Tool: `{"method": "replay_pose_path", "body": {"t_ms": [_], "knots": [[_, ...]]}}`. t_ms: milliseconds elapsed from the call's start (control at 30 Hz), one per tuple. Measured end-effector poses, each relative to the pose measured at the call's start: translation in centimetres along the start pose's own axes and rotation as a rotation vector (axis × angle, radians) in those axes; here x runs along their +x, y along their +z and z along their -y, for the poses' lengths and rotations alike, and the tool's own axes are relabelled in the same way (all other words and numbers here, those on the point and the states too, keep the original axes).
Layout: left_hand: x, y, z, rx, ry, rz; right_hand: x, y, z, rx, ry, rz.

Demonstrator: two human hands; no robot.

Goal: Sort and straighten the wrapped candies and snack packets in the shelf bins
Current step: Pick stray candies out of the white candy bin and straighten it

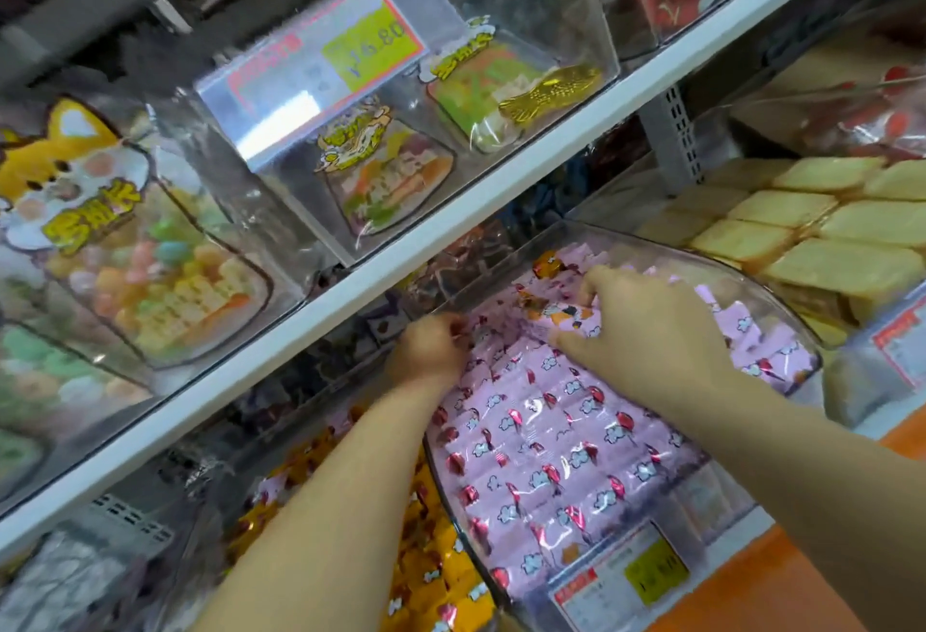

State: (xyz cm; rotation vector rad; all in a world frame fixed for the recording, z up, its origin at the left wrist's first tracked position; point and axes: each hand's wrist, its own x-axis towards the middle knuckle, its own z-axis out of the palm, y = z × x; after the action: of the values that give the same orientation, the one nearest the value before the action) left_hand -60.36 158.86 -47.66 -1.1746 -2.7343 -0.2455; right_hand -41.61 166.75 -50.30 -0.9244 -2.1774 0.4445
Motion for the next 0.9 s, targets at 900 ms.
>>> {"method": "replay_pose_path", "body": {"t_ms": [900], "knots": [[-9.2, -4.5, -2.2, -0.670, -0.072, -0.552, -0.8, -0.8, 0.0, 0.238, 0.016, -0.107]]}}
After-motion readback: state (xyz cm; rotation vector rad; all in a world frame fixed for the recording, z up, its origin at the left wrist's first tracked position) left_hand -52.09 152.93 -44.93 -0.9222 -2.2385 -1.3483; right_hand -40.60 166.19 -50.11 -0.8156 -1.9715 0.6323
